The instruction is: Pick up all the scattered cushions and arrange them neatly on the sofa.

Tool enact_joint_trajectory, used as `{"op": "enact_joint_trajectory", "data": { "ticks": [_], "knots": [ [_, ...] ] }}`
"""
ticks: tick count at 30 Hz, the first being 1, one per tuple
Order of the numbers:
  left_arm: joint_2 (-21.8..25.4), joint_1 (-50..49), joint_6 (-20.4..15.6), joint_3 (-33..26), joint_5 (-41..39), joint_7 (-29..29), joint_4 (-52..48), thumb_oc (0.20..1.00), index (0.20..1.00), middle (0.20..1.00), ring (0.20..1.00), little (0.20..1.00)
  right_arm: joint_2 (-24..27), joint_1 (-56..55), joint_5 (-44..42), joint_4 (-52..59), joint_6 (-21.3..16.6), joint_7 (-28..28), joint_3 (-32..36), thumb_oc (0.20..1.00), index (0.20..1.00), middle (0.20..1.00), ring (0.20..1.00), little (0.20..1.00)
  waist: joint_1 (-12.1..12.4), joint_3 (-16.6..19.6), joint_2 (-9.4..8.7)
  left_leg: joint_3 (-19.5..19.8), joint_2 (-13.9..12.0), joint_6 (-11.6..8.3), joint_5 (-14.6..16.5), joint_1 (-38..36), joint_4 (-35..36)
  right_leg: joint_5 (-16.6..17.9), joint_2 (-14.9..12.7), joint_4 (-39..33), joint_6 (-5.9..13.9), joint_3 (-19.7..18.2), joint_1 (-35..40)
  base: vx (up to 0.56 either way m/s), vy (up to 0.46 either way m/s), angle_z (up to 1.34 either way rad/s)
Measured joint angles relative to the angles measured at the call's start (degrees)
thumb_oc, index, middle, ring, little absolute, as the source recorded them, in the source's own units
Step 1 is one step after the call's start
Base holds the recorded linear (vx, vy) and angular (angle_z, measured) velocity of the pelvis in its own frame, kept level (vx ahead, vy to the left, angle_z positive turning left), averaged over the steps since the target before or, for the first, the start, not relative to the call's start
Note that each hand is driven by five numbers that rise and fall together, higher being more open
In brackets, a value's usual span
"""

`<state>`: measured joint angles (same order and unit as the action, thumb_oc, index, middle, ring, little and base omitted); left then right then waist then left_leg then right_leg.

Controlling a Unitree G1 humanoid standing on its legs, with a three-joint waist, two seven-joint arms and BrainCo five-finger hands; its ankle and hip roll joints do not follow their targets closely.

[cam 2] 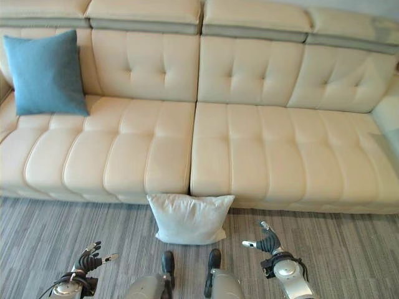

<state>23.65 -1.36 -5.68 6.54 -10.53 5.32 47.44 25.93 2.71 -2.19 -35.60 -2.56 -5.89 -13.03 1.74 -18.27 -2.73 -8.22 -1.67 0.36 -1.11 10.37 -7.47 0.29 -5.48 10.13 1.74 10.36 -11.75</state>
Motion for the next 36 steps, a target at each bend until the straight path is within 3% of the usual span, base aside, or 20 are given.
{"op": "enact_joint_trajectory", "data": {
  "ticks": [5,9,10,11,12,15,21,24,31,32,33,34,35,36],
  "knots": [
    [0.90,6.73,-0.71,1.42,-3.84,2.15,-0.07,1.000,1.000,1.000,1.000,1.000,1.38,10.14,-0.82,-5.86,-0.61,-2.89,-0.26,1.000,1.000,1.000,1.000,1.000,0.23,-3.07,0.24,1.92,-1.20,-0.60,0.57,9.03,-4.60,-2.42,0.20,6.68,-2.57,1.98,-9.04,-0.10,-0.080,0.21],
    [5.21,19.56,-3.42,2.40,-10.65,6.28,-0.10,1.000,1.000,1.000,1.000,1.000,3.54,23.97,-6.25,-13.50,-1.14,-6.68,-1.84,1.000,1.000,1.000,1.000,1.000,0.11,-8.41,-0.41,3.08,-1.50,-1.28,1.61,24.33,-14.61,-4.48,-1.04,17.80,-3.55,2.14,-24.38,-0.16,-0.028,0.11],
    [6.40,23.35,-4.22,1.93,-11.93,7.27,-0.05,1.000,1.000,1.000,1.000,1.000,3.75,28.21,-8.24,-14.02,-1.08,-7.81,-1.53,1.000,1.000,1.000,1.000,1.000,0.06,-11.66,-0.43,3.15,-2.17,-1.43,2.34,26.79,-17.19,-4.84,-1.08,20.00,-3.86,2.12,-26.69,-0.17,0.026,-0.01],
    [6.40,23.35,-4.22,1.93,-11.93,7.27,-0.05,1.000,1.000,1.000,1.000,1.000,3.75,28.21,-8.24,-14.02,-1.08,-7.81,-1.53,1.000,1.000,1.000,1.000,1.000,0.06,-11.66,-0.43,3.15,-2.17,-1.43,2.34,26.79,-17.19,-4.84,-1.08,20.00,-3.86,2.12,-26.69,-0.15,0.033,-0.13],
    [8.03,27.33,-5.10,2.40,-14.83,8.50,0.74,1.000,1.000,1.000,1.000,1.000,3.78,33.55,-11.03,-16.71,-1.61,-8.97,-2.15,1.000,1.000,1.000,1.000,1.000,-0.17,-12.77,-0.53,3.15,-2.92,-1.12,3.78,33.54,-23.13,-5.90,-1.02,24.48,-4.84,1.93,-32.81,-0.07,0.027,-0.15],
    [9.89,35.45,-6.35,3.08,-19.91,10.33,4.93,1.000,1.000,1.000,1.000,1.000,3.99,43.35,-17.06,-22.18,-2.38,-11.68,-2.26,1.000,1.000,1.000,1.000,1.000,-1.21,-13.61,-0.50,4.01,-3.64,-1.01,5.76,45.57,-32.74,-7.09,-1.57,32.94,-6.24,1.59,-44.22,-0.07,0.041,-0.04],
    [12.02,47.67,-6.08,10.11,-21.04,11.57,8.35,1.000,1.000,1.000,1.000,1.000,5.32,56.11,-22.88,-26.27,-2.43,-14.25,-7.37,1.000,1.000,1.000,1.000,1.000,-1.41,-14.29,-0.50,4.36,-4.19,-0.44,8.36,61.31,-42.10,-8.80,-2.08,41.96,-6.60,0.10,-60.16,0.01,0.038,-0.06],
    [11.96,54.96,-5.10,17.80,-20.66,11.89,10.42,1.000,1.000,1.000,1.000,1.000,4.47,61.10,-24.98,-27.46,-2.41,-15.49,-11.29,1.000,1.000,1.000,1.000,1.000,-1.28,-14.35,-0.52,4.36,-4.12,-0.22,8.47,65.97,-44.86,-9.18,-2.28,44.69,-7.43,-0.57,-65.05,0.02,0.029,-0.01],
    [7.79,71.03,-3.64,26.07,-19.76,12.69,11.19,1.000,1.000,1.000,1.000,1.000,-3.70,70.16,-29.29,-25.92,-3.43,-18.32,-17.26,1.000,1.000,1.000,1.000,1.000,-1.40,-14.28,-0.41,4.76,-2.83,-0.10,8.38,71.18,-46.39,-9.19,-3.42,47.15,-7.74,-1.00,-70.58,0.03,-0.012,0.05],
    [7.58,71.54,-3.61,26.01,-19.77,12.75,11.41,1.000,1.000,1.000,1.000,1.000,-3.97,70.44,-29.28,-25.87,-3.69,-18.45,-17.88,0.536,0.536,0.536,0.536,0.536,-1.43,-14.28,-0.41,4.75,-2.78,-0.07,8.33,71.21,-46.44,-9.30,-3.52,47.33,-7.90,-0.99,-70.66,0.01,-0.018,0.12],
    [7.36,72.46,-3.42,26.28,-19.82,13.08,11.64,1.000,1.000,1.000,1.000,1.000,-4.18,70.82,-29.55,-25.09,-3.61,-19.03,-18.02,0.401,0.401,0.401,0.401,0.401,-1.45,-14.27,-0.31,4.91,-2.26,-0.13,8.27,71.18,-46.22,-9.50,-3.97,47.74,-8.03,-0.88,-70.71,0.00,-0.028,0.12],
    [7.43,72.72,-3.43,26.55,-19.81,13.06,11.70,1.000,1.000,1.000,1.000,1.000,-4.02,70.82,-29.54,-24.52,-3.66,-19.02,-18.05,0.200,0.200,0.200,0.200,0.200,-1.38,-14.27,-0.29,5.08,-2.15,0.08,8.07,71.21,-46.26,-9.31,-4.01,47.97,-8.29,-0.84,-70.70,0.00,-0.057,0.18],
    [7.40,73.06,-3.42,27.12,-19.92,13.24,11.74,0.344,0.344,0.344,0.344,0.344,-3.74,70.95,-30.21,-24.43,-3.69,-19.14,-17.83,0.200,0.200,0.200,0.200,0.200,-1.22,-14.25,-0.26,5.39,-1.82,0.28,7.83,71.13,-46.15,-9.36,-4.20,48.33,-8.22,-0.70,-70.60,0.00,-0.057,0.15],
    [7.38,73.20,-3.43,27.07,-19.95,13.39,11.23,0.200,0.200,0.200,0.200,0.200,-3.42,71.09,-30.77,-24.34,-3.70,-19.20,-17.77,0.200,0.200,0.200,0.200,0.200,-1.16,-14.24,-0.24,5.69,-1.46,-0.04,7.58,71.09,-45.89,-9.46,-4.42,48.47,-8.33,-0.55,-70.53,0.00,-0.040,0.22]
  ]
}}
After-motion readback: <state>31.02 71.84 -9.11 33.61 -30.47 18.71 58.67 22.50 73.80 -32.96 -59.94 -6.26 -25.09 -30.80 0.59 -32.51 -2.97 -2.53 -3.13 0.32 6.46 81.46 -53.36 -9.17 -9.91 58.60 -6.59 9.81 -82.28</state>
